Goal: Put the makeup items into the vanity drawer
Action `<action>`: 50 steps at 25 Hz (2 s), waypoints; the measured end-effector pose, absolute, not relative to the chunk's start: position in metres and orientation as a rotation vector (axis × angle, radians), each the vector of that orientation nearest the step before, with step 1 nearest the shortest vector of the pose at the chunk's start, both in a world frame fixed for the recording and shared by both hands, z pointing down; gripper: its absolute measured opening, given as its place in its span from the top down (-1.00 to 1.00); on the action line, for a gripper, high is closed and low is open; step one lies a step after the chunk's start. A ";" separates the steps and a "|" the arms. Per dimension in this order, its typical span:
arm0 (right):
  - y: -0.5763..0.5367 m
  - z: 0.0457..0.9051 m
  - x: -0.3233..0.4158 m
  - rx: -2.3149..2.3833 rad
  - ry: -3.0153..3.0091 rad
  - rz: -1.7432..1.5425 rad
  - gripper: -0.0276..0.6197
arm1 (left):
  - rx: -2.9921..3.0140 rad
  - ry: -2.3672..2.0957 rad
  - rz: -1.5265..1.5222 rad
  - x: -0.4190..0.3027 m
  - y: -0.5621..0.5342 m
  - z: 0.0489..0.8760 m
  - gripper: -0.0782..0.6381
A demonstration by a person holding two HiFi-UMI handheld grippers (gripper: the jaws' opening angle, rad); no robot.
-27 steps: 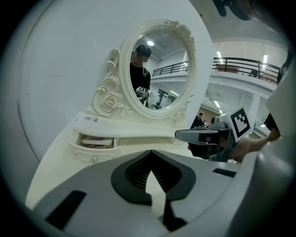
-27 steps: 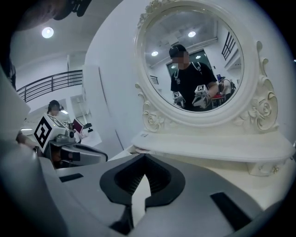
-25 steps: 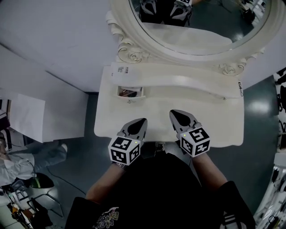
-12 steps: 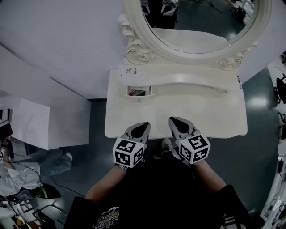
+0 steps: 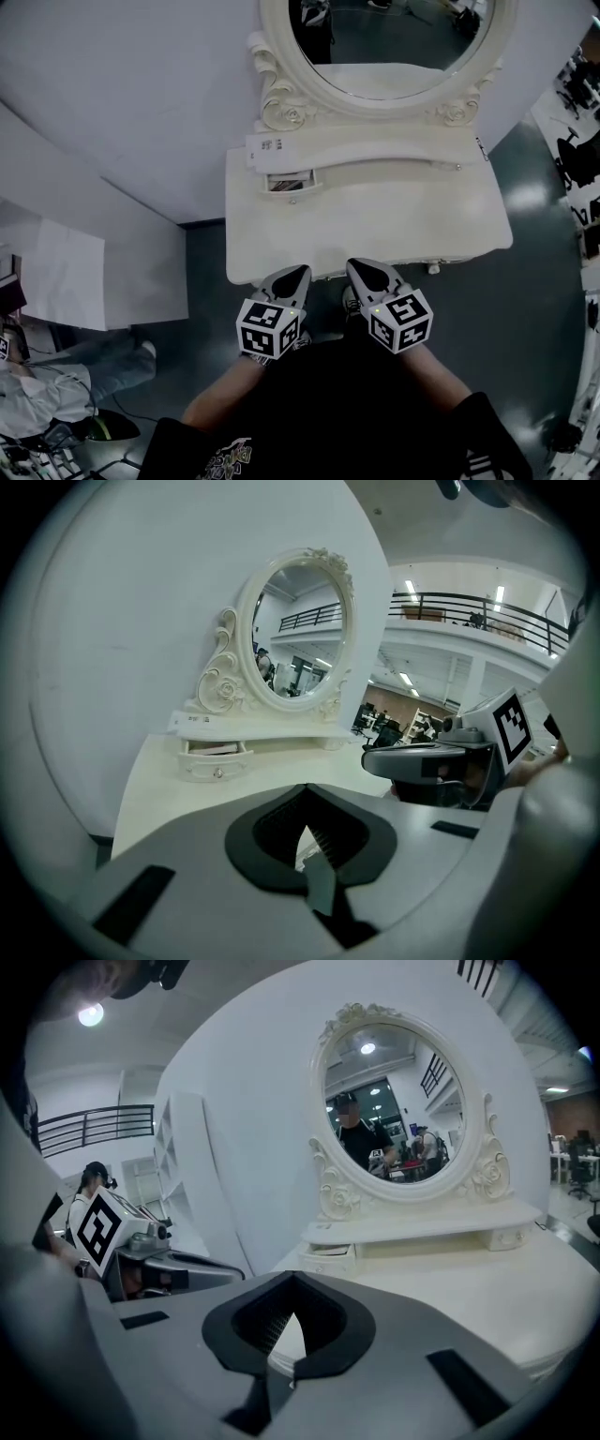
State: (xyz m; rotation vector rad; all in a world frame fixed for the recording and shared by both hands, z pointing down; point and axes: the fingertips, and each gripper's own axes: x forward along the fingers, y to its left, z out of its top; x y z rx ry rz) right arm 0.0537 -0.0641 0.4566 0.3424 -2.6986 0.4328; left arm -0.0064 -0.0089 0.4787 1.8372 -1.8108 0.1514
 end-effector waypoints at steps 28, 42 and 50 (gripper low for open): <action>0.025 0.473 0.071 0.490 -2.674 0.464 0.82 | 1.975 -1.692 0.190 0.008 0.056 0.489 0.76; 0.028 0.473 0.061 0.457 -2.669 0.460 0.82 | 1.959 -1.708 0.174 -0.001 0.062 0.488 0.76; 0.040 0.477 0.069 0.450 -2.665 0.469 0.82 | 1.961 -1.700 0.171 0.007 0.071 0.490 0.76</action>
